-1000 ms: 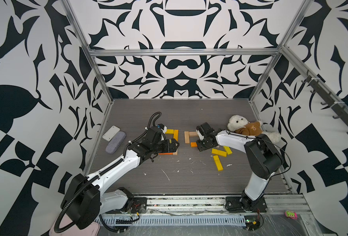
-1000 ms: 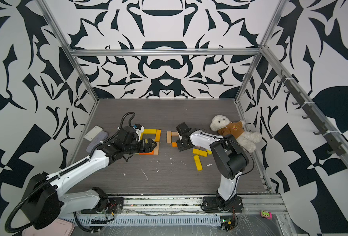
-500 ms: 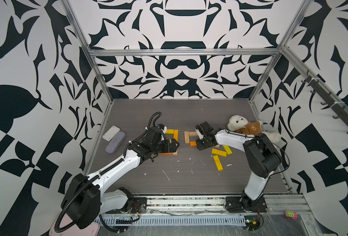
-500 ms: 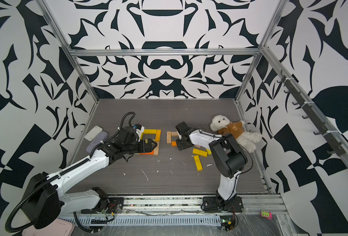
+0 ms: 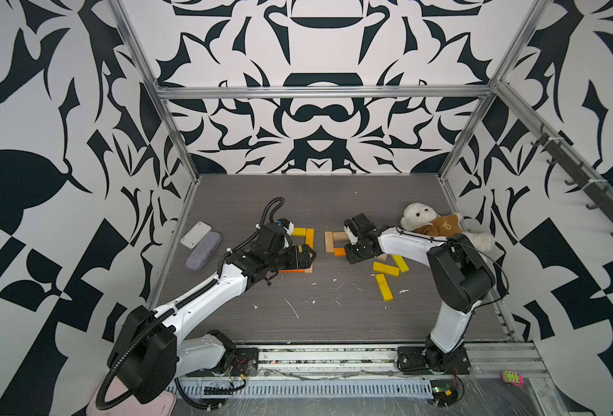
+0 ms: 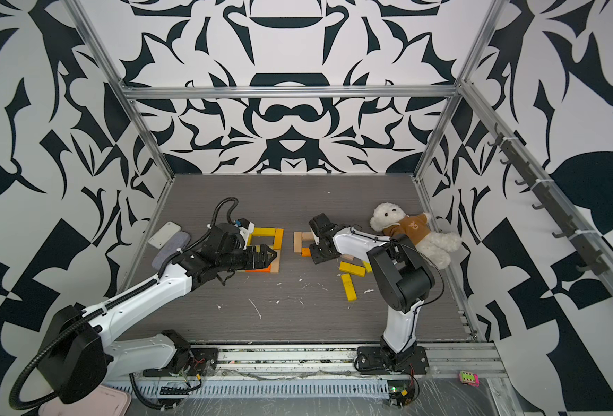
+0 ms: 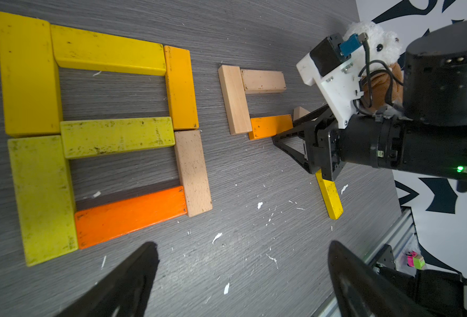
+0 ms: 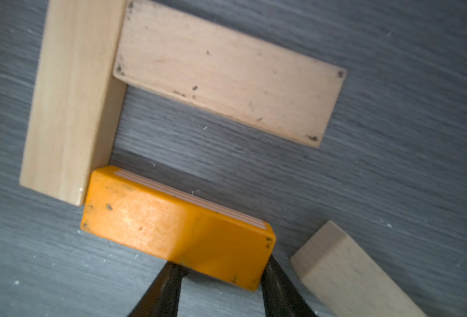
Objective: Assemble the number 8 with building blocks
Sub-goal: Assemble the building block at the center of the board.
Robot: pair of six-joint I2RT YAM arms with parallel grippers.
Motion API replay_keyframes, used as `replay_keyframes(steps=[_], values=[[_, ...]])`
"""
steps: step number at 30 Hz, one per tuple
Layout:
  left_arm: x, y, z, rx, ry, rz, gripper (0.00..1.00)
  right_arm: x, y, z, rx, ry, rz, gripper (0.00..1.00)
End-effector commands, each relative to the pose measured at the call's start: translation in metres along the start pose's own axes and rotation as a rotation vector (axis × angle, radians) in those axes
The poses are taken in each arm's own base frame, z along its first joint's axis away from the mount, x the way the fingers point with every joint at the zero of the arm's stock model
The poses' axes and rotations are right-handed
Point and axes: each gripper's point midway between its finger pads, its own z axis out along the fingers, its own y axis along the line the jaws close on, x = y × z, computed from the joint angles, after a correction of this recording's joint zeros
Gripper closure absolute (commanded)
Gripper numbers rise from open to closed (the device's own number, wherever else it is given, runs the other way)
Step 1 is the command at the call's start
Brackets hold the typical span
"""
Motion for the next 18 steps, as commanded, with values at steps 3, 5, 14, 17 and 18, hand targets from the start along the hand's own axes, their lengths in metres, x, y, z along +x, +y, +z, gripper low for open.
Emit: replay_keyframes(steps=[3, 5, 14, 17, 18], values=[[0.002, 0.002, 0.0, -0.002, 0.003, -0.009, 0.01, 0.003, 0.001, 0.0, -0.006, 0.017, 0.006, 0.48], [0.002, 0.002, 0.0, -0.001, 0.003, -0.009, 0.01, 0.001, 0.0, -0.004, -0.006, 0.012, 0.004, 0.46], [0.002, 0.003, 0.0, -0.005, 0.001, -0.01, 0.01, -0.005, -0.007, -0.055, -0.009, -0.065, -0.003, 0.43], [0.002, 0.002, 0.001, 0.001, 0.003, -0.011, 0.01, -0.006, -0.024, -0.071, -0.005, -0.089, 0.037, 0.42], [0.002, 0.001, 0.001, 0.006, 0.004, -0.013, 0.01, -0.006, -0.033, -0.076, 0.002, -0.095, 0.06, 0.42]])
